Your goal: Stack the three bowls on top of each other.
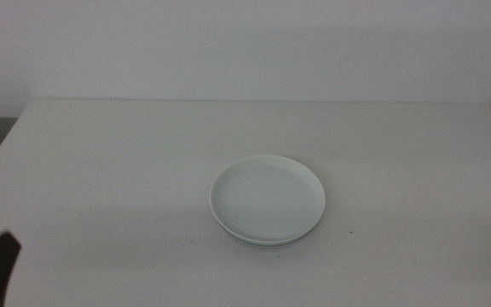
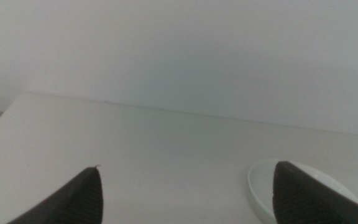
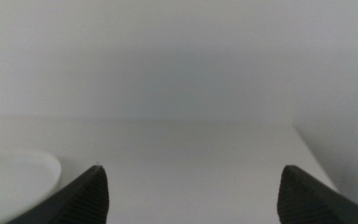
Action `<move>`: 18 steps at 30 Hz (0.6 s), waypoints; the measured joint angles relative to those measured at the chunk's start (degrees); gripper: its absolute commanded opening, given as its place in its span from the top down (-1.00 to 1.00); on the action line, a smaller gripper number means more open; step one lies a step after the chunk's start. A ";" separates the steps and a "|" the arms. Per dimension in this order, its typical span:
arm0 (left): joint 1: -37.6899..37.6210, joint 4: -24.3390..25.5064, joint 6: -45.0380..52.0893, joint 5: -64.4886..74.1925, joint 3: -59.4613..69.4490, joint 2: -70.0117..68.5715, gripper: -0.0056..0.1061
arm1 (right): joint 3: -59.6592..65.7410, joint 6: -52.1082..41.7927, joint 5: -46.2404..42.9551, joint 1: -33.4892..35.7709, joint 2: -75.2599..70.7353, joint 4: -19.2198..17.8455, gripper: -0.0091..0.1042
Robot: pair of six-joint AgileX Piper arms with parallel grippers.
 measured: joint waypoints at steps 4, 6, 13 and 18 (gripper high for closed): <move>0.00 0.62 0.00 0.55 5.71 -4.50 -0.78 | 2.75 0.00 1.14 0.00 -1.23 -0.29 -0.80; 0.00 1.74 0.00 0.55 7.15 -4.74 -0.78 | 2.98 0.00 2.31 0.00 -1.27 -0.54 -0.80; 0.00 3.22 -0.11 0.54 9.07 -4.74 -0.78 | 2.98 0.00 2.86 0.00 -1.27 -0.94 -0.80; 0.00 3.22 -0.11 1.21 9.18 -4.74 -0.78 | 2.98 0.00 3.00 0.00 -1.27 -1.05 -0.80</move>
